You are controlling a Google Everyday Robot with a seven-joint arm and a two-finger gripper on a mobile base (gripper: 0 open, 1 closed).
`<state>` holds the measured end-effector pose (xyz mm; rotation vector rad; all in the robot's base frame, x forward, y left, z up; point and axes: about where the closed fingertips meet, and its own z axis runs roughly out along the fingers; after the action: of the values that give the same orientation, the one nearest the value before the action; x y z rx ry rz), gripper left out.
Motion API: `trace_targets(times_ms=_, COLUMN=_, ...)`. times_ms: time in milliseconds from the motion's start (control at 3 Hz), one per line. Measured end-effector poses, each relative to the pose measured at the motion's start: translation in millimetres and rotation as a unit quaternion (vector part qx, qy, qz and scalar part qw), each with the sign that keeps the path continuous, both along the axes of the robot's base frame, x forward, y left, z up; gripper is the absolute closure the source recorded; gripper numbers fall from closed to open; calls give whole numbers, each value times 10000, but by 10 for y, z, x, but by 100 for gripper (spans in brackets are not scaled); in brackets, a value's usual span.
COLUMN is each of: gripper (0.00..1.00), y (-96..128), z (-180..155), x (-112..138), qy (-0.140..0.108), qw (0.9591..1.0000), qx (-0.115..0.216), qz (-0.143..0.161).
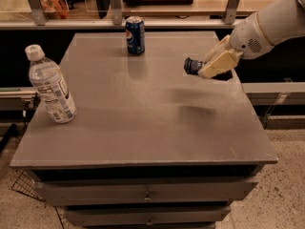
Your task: Move rxbar blueberry near blue plastic bottle
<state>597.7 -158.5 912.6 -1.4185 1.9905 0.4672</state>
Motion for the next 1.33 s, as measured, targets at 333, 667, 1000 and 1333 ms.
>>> trace_targets(times_ms=333, gripper=100, y=1, z=-1, x=0, qy=0, qw=10000, qx=0, qz=1)
trace_targets(times_ms=667, gripper=100, y=233, z=-103, x=-140, qy=91, qw=9994, qx=66, qz=320)
trace_targets(times_ms=1000, gripper=100, y=708, z=-186, x=-380, qy=145, qw=9962, qx=265, qz=819)
trace_targets(times_ms=1333, gripper=100, y=1316, z=-275, x=-650, qy=207, qw=9890, qx=535, qz=1366)
